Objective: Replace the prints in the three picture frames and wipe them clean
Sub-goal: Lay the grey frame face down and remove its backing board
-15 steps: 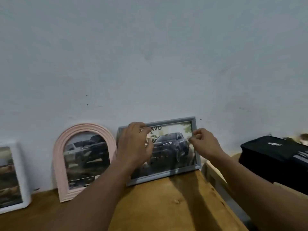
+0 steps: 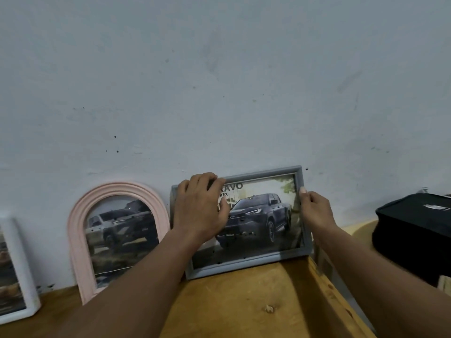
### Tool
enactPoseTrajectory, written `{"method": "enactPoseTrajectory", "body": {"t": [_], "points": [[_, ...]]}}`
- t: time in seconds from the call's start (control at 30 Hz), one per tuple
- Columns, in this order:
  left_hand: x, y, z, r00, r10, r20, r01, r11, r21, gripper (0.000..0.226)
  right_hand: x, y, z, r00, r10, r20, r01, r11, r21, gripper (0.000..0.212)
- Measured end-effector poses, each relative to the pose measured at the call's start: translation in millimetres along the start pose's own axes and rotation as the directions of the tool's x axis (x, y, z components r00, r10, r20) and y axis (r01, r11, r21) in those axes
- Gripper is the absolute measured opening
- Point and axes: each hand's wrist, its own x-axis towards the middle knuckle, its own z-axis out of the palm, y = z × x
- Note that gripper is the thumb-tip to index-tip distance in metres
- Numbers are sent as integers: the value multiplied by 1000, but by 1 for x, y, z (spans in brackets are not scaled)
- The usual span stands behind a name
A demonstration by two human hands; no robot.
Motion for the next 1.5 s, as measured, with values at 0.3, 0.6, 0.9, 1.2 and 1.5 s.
{"method": "enactPoseTrajectory", "body": {"t": [0.3,0.6,0.9,1.2,1.5], "points": [[-6,5,-29,987,-69,145,81,994,-76,45,-35,-12,-38,1000,-3,-18,5,996,94,53],[-35,25,-100,978,-125,167,142,985,-93,45,-87,-39,-81,1000,16,23,-18,993,115,67],[-100,-10,-168,871,-282,403,388,898,-209,41,-153,-110,-74,985,-32,171,53,992,-117,67],[-128,-36,-207,754,-328,570,575,749,-329,46,-207,-217,-37,914,-74,400,246,882,-401,50],[-89,-11,-246,761,-329,559,645,471,-601,66,-247,-277,-1,874,-92,477,346,808,-477,39]]}}
